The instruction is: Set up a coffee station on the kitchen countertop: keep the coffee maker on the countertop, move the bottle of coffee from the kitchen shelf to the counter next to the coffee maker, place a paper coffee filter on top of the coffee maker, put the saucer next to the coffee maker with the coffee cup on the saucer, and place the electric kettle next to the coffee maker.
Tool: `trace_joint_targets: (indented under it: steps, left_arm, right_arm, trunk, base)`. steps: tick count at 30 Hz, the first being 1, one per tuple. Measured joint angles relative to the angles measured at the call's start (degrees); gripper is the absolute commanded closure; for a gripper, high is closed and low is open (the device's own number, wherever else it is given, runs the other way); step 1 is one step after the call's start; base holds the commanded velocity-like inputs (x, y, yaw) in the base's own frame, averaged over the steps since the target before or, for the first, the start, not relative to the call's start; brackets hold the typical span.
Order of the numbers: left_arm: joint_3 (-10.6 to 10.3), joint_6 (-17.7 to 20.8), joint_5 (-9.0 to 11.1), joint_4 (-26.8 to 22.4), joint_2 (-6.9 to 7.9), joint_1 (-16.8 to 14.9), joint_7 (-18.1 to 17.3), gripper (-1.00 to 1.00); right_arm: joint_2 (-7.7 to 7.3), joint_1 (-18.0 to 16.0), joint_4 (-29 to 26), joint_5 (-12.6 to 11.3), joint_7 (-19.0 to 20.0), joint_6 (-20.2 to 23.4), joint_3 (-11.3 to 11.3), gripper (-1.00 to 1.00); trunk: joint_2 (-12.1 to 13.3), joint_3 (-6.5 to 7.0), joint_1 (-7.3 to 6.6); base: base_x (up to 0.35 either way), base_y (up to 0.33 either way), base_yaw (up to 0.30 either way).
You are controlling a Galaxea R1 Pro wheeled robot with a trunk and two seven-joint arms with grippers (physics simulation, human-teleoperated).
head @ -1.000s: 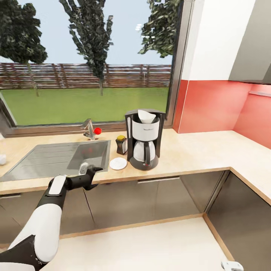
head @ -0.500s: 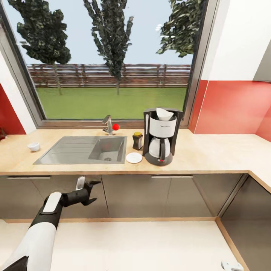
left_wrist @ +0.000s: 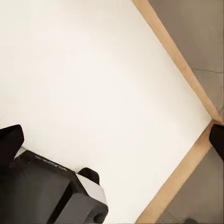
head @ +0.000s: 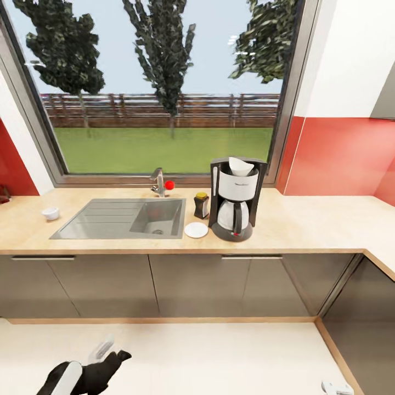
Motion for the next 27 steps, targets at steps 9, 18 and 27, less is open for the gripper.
trace_joint_targets:
  steps: [9,18,27]
  left_arm:
    - [-0.4,-39.7,-27.6,17.4,-0.16,4.8,-6.1,-1.00]
    - [-0.4,-58.5,-49.7,28.8,0.19,5.1,-7.7,-1.00]
    - [-0.3,-58.5,-50.3,30.3,0.24,5.7,-7.7,-1.00]
  right_arm:
    - [0.17,0.3,0.0,0.1,0.2,-0.1,0.1,-1.00]
    - [0.60,0.6,0.0,0.1,0.6,-0.2,0.2,-1.00]
    - [1.29,0.6,-0.1,-0.1,0.8,-0.1,0.2,-1.00]
  trunk:
    - [0.0,0.00,0.00]
    - [0.0,0.01,0.00]
    - [0.0,0.01,0.01]
  base:
    - [0.000,0.000,0.000]
    - [0.000,0.000,0.000]
    - [0.000,0.000,0.000]
